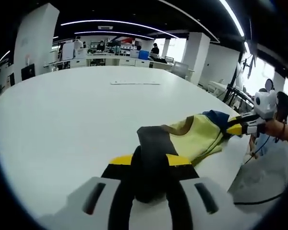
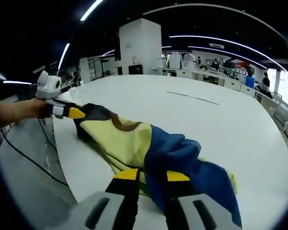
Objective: Fold the garment on the visible template until the final outline fits inside the template.
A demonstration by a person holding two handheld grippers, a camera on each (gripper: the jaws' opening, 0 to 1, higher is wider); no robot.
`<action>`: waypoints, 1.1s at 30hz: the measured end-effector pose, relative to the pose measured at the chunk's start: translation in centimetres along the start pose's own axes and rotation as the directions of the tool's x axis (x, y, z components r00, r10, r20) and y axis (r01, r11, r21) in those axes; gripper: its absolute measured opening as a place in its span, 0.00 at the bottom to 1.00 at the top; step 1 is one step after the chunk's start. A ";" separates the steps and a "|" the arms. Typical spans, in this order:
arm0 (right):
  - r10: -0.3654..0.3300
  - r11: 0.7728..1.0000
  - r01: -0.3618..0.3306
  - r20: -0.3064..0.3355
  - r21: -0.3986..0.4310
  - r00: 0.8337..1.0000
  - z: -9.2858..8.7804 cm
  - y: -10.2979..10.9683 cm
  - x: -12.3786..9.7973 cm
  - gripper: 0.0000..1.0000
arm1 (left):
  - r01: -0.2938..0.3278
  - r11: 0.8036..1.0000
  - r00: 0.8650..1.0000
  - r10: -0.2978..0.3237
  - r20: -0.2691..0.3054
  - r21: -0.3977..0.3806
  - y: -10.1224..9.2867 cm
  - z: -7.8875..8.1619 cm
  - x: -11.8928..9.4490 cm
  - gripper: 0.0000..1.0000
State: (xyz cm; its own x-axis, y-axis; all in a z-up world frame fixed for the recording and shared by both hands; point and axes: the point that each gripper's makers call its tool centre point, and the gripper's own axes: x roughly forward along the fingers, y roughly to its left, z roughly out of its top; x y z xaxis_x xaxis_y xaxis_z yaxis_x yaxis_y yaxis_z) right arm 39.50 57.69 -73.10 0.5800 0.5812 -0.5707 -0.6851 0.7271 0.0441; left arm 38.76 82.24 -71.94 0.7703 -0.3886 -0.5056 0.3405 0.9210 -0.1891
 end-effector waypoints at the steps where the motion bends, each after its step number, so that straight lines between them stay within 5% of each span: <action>1: -0.004 1.000 0.004 -0.002 0.000 1.000 0.0 -0.1 0.1 0.13 | 0.003 1.000 1.000 -0.003 -0.005 0.001 -0.1 -0.1 0.1 0.15; 15: -0.037 0.999 0.037 -0.004 -0.005 0.999 -0.2 -1.3 0.5 0.00 | -0.011 0.996 0.997 0.018 -0.077 0.090 -0.2 -1.3 0.7 0.00; 23: -0.025 0.999 0.025 -0.009 -0.027 1.000 0.1 -1.5 0.0 0.00 | -0.039 0.997 0.998 0.043 -0.051 0.066 0.1 -0.9 0.4 0.00; 29: -0.050 0.997 0.051 0.013 -0.062 0.999 0.9 -1.9 -0.8 0.00 | -0.070 0.989 0.997 0.073 -0.023 0.134 -0.2 0.5 0.2 0.00; 33: -0.070 0.995 0.072 0.034 -0.071 0.997 1.7 -2.5 -1.4 0.00 | -0.078 0.990 0.997 0.076 0.019 0.114 -0.4 1.9 -0.2 0.00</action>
State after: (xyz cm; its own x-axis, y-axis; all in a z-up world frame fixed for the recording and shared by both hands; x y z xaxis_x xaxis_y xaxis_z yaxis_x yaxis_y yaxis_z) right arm 41.12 55.68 -71.00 0.6410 0.5413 -0.5442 -0.6712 0.7392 -0.0553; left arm 39.47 81.88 -70.18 0.8044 -0.3176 -0.5021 0.3384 0.9396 -0.0522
